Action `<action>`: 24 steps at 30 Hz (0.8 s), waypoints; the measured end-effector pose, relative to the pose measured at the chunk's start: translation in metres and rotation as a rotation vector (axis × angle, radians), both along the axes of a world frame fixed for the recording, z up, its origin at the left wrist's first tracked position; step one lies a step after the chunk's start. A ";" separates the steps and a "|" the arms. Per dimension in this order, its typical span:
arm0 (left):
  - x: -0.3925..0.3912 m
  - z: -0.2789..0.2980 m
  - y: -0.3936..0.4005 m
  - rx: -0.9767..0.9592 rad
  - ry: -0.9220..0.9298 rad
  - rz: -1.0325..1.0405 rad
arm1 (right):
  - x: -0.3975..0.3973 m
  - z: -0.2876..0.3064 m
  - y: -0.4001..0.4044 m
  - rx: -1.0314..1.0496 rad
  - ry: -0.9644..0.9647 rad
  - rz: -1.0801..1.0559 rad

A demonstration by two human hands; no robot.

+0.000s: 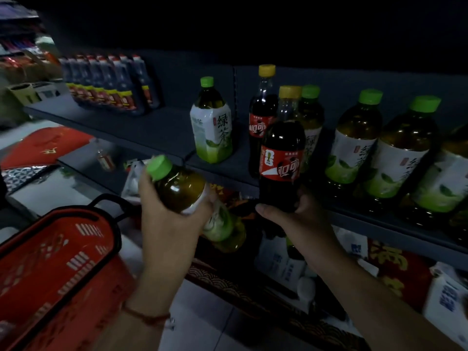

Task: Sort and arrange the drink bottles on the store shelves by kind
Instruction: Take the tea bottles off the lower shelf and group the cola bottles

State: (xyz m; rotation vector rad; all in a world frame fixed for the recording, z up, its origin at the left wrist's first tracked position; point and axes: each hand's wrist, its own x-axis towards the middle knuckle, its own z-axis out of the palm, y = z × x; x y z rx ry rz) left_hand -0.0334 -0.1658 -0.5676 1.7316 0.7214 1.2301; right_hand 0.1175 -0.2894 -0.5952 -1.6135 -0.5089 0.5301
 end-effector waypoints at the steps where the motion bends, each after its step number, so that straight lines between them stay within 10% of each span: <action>1: -0.010 -0.003 -0.003 -0.050 0.006 0.037 | 0.000 0.003 0.006 -0.005 -0.011 -0.005; 24: -0.049 0.002 0.044 -0.033 -0.072 -0.110 | 0.014 0.021 0.181 -0.242 -0.348 -0.312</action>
